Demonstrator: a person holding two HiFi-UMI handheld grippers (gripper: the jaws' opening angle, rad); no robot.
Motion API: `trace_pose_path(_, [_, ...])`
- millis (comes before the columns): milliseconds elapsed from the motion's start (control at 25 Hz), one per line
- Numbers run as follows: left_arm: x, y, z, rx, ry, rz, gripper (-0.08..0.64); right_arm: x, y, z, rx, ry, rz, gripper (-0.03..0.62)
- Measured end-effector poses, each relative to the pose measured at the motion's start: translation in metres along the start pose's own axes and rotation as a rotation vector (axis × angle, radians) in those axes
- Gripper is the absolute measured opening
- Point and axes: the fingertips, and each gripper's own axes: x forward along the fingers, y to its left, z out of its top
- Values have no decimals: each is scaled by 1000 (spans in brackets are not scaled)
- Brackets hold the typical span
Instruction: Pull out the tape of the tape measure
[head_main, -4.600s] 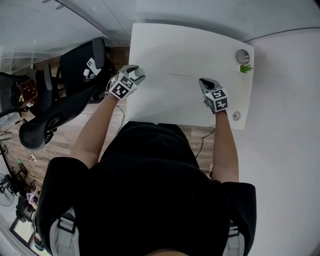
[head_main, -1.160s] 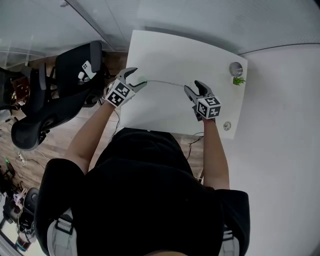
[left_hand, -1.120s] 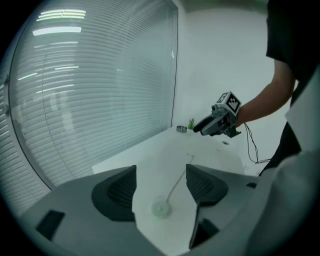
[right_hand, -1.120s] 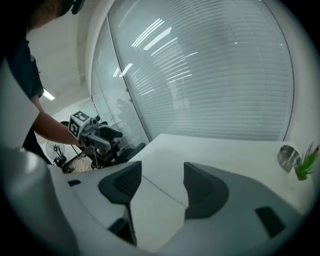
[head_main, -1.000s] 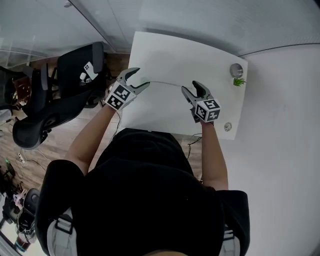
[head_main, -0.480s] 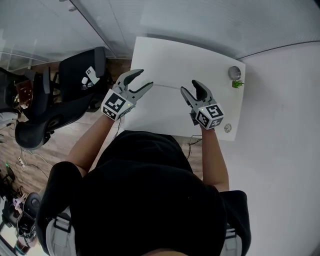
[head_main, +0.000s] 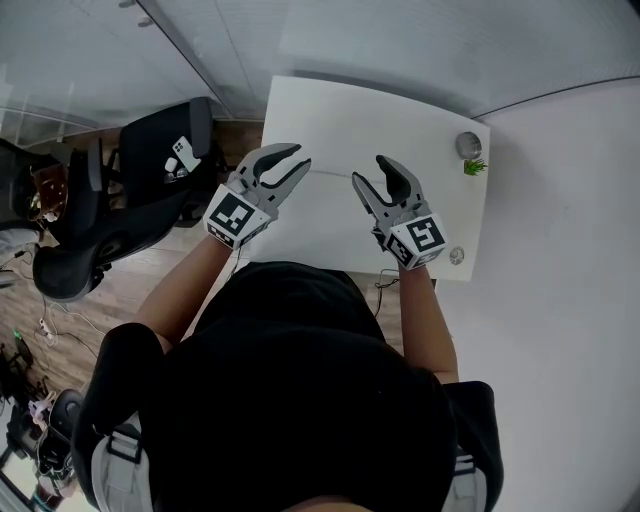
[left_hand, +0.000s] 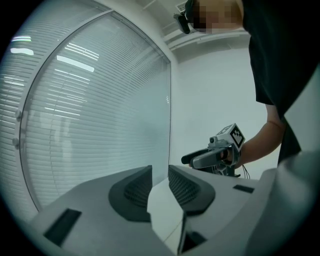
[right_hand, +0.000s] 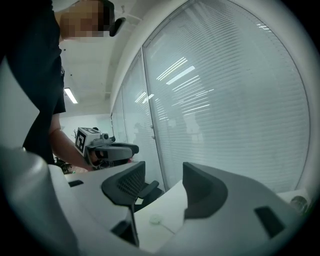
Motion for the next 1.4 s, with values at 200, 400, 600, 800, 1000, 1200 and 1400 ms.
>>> trace_pose_path(200, [1,-3,10,6,-19,0,75,-2,10,21,-44,-38,9,218])
trace_pose_path(400, [2,-4,11,14,-18,3,41,-2,20,29,-66,-61,28,198])
trace_pose_path(600, [1,-2,13,16,-28,8,11,-2,22,31,-70,-62,23,169])
trace_pose_path(800, [0,-2,13,18,-27,6,11,-5,20,38,-83,-96,1,100])
trace_pose_path(1000, [-2,3,8,10,-17,14,11,-3,18,46,-100,-137,-8,5])
trace_pose_path(1200, [-2,3,10,14,-22,17,11,-3,15,47,-109,-141,-28,2])
trace_pose_path(1400, [-2,3,15,17,-32,17,11,-4,16,51,-124,-153,-26,0])
